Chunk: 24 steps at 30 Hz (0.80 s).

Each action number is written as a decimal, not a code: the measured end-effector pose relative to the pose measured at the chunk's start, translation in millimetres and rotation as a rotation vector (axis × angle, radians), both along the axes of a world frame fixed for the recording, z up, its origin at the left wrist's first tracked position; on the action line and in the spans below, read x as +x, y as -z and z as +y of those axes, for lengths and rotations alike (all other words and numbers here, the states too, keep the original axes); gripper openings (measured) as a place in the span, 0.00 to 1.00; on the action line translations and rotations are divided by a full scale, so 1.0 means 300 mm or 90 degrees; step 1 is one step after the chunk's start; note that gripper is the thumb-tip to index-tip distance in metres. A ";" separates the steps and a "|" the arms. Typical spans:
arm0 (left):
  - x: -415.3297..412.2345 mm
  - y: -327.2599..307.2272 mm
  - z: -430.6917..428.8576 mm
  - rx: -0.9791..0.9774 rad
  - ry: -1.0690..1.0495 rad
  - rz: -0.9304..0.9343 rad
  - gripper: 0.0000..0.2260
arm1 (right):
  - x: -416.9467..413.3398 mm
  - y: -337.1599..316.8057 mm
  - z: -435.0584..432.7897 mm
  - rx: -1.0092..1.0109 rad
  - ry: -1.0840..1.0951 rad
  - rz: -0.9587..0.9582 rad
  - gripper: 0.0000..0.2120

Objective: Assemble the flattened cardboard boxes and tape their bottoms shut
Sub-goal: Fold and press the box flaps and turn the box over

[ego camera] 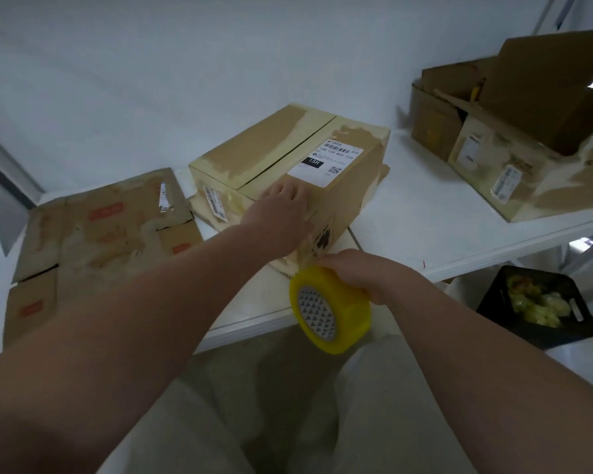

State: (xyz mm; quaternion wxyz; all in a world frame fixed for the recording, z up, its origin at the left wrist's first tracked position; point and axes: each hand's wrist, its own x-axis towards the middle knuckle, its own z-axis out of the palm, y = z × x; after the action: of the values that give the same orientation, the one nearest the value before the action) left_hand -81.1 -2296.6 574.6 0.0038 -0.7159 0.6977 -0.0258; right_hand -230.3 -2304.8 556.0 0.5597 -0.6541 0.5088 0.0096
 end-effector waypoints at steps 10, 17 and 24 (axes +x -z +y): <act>0.074 -0.008 -0.040 0.017 0.120 -0.022 0.27 | 0.040 0.007 0.013 0.113 0.067 -0.106 0.10; 0.062 0.020 -0.034 -0.017 0.079 -0.047 0.31 | 0.090 0.013 0.012 0.087 0.101 -0.099 0.17; 0.038 -0.019 0.011 -0.038 0.022 0.030 0.25 | 0.141 0.023 0.035 -0.009 0.116 -0.037 0.19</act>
State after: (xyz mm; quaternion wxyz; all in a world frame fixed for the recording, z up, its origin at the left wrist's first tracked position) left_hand -69.7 -2293.3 580.3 -0.0344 -0.7041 0.7086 -0.0296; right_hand -188.1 -2294.4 549.2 0.5684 -0.6090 0.5496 -0.0636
